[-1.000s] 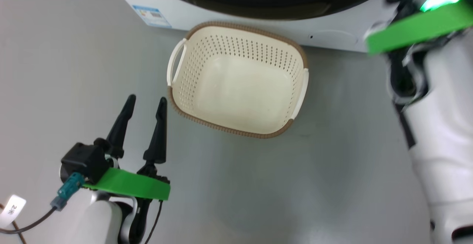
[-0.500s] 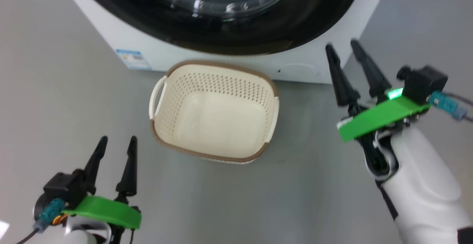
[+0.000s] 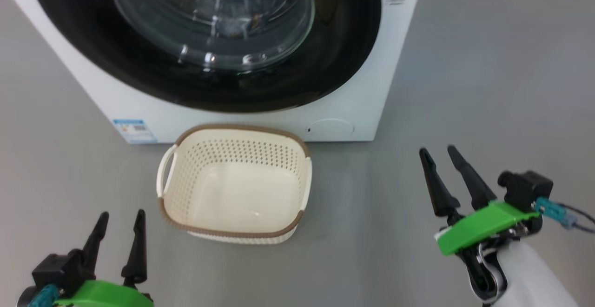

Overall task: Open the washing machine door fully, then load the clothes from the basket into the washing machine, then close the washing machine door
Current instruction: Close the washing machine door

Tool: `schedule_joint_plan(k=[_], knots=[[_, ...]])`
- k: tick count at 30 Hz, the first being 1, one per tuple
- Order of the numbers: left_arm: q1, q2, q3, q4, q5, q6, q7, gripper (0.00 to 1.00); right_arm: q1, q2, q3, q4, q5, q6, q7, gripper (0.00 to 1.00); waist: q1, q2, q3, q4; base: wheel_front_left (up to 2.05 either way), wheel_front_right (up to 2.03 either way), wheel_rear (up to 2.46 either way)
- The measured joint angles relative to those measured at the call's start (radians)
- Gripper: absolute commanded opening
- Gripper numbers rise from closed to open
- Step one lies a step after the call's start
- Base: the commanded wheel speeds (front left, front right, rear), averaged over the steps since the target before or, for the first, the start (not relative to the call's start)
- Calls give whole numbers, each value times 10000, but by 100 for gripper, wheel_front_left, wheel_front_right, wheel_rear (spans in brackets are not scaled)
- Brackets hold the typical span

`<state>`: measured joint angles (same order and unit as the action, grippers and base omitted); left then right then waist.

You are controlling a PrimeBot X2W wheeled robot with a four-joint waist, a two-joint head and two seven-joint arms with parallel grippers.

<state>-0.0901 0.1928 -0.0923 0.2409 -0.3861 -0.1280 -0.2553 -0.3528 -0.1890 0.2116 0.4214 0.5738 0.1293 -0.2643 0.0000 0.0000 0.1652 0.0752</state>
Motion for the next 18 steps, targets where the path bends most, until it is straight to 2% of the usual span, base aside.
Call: schedule_joint_plan(k=[18], knots=[[973,94,474,186,6,-2,0,100,2031,-105,-685,-117,0,0,71,100,0,0,-1183,-1092,0,0,0]])
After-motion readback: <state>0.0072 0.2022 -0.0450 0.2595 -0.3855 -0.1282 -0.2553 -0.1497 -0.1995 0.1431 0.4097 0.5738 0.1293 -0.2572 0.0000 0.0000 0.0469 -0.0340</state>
